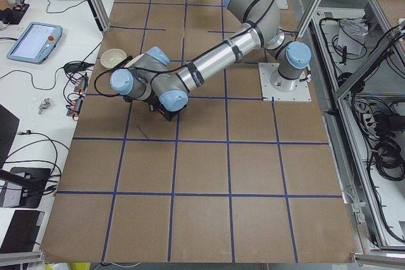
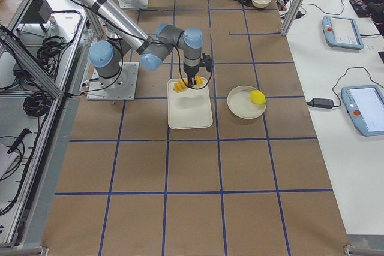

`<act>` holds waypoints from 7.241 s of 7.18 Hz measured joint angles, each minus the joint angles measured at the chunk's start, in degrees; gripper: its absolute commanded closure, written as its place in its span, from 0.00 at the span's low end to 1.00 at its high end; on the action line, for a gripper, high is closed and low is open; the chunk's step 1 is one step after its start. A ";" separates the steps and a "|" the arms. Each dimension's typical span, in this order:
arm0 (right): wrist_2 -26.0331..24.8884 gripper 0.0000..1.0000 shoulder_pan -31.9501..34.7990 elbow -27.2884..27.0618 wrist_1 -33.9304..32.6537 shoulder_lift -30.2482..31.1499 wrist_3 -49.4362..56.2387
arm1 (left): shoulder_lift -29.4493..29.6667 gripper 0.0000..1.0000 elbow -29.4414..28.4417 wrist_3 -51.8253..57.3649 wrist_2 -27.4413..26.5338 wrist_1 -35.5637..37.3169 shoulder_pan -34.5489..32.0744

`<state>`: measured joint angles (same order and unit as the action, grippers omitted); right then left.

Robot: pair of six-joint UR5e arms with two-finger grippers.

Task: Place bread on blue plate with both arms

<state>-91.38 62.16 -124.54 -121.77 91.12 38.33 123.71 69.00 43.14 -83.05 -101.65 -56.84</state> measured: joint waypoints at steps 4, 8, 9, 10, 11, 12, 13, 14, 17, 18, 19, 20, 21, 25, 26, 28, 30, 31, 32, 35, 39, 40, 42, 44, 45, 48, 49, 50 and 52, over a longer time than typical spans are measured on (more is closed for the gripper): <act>-0.16 0.98 2.90 16.63 23.06 6.13 -2.21 | -17.44 0.83 16.25 -8.26 -0.51 0.77 -7.21; -1.94 0.98 18.56 27.27 32.05 6.33 -21.87 | -20.88 0.82 21.95 -17.91 9.81 8.41 -24.69; -1.69 0.98 20.92 27.69 32.19 6.16 -24.34 | -18.68 0.82 22.68 -20.48 12.60 14.66 -29.42; -1.05 0.98 21.90 27.80 32.23 6.06 -25.17 | -15.89 0.82 23.48 -22.94 13.84 21.14 -32.85; 0.20 0.98 22.32 27.77 32.36 6.04 -25.38 | -13.56 0.82 24.10 -24.75 14.42 26.25 -34.99; 1.60 0.98 22.54 27.69 32.50 5.90 -25.32 | -11.69 0.82 24.74 -25.66 15.48 30.50 -36.34; 2.65 0.98 23.20 27.66 32.39 5.47 -25.15 | -10.11 0.81 25.67 -26.05 16.78 34.35 -37.48; 3.53 0.98 25.03 27.65 30.95 4.42 -25.24 | -9.03 0.80 26.98 -26.19 17.39 37.87 -38.50; 3.99 0.98 32.94 27.69 20.25 -3.68 -30.13 | -7.52 0.20 29.77 -26.08 17.64 43.07 -38.98; 3.94 0.98 34.91 27.75 15.74 -7.72 -32.66 | -7.18 0.09 29.99 -26.61 17.62 43.65 -38.92; 3.83 0.98 36.73 28.00 11.89 -11.05 -34.26 | -7.23 0.02 29.84 -27.52 17.46 44.40 -38.71; 3.88 0.98 38.00 28.39 9.85 -13.10 -35.63 | -8.08 0.00 29.42 -28.06 16.92 44.66 -38.06; 4.03 0.98 38.69 28.91 8.56 -14.82 -37.33 | -10.03 0.00 29.01 -28.37 15.54 43.47 -36.49; 3.83 0.98 44.12 34.89 2.28 -27.47 -43.26 | -21.05 0.00 21.69 -28.81 -0.21 21.85 -30.74; 3.45 0.98 45.56 36.52 1.13 -30.34 -43.92 | -23.32 0.00 19.12 -30.35 -3.84 16.04 -30.75; 3.24 0.98 46.62 37.26 0.66 -32.52 -44.32 | -29.04 0.00 17.33 -35.84 -9.58 9.35 -31.45; 3.30 0.95 46.82 36.78 2.30 -33.04 -44.32 | -31.49 0.00 17.01 -37.25 -11.02 7.20 -31.46; 3.47 0.33 46.90 36.54 3.37 -33.02 -44.31 | -31.26 0.00 16.40 -37.37 -11.08 6.91 -31.33; 3.57 0.00 47.11 36.44 3.88 -33.04 -44.31 | -31.06 0.00 16.37 -37.17 -10.95 6.93 -31.18; 3.18 0.00 48.19 36.33 4.18 -33.24 -44.39 | -30.78 0.00 17.45 -36.41 -7.80 7.22 -30.15; 2.58 0.00 47.63 36.97 8.17 -31.75 -44.05 | -31.04 0.00 17.63 -36.39 -6.42 7.00 -29.86; 0.20 0.00 46.92 37.50 9.85 -29.46 -43.41 | -31.07 0.00 17.63 -36.36 -6.43 6.99 -29.81; -6.87 0.00 44.82 37.66 5.79 -25.91 -40.82 | -31.13 0.00 17.52 -36.30 -6.48 6.99 -29.75; -8.83 0.00 40.55 37.57 4.66 -22.16 -38.73 | -30.94 0.00 16.61 -36.34 -6.74 6.97 -29.74; -7.19 0.00 37.94 37.46 10.12 -18.40 -39.22 | -31.16 0.00 16.73 -36.35 -6.82 6.89 -29.80; 1.43 0.00 27.07 38.01 29.87 -6.36 -38.63 | -32.19 0.00 17.25 -36.25 -6.81 6.93 -30.16; 2.84 0.00 25.46 37.88 31.88 -3.79 -36.38 | -32.42 0.00 17.16 -36.15 -6.77 6.77 -30.20; 4.85 0.00 24.84 37.60 33.27 -1.30 -34.12 | -32.46 0.00 17.10 -36.08 -6.73 6.71 -30.20; 6.13 0.00 24.82 37.80 36.61 1.94 -32.81 | -32.27 0.00 16.96 -36.03 -6.69 6.72 -30.18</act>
<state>-85.25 86.98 -86.74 -85.15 93.06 5.53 91.43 85.95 7.11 -89.74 -94.93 -87.01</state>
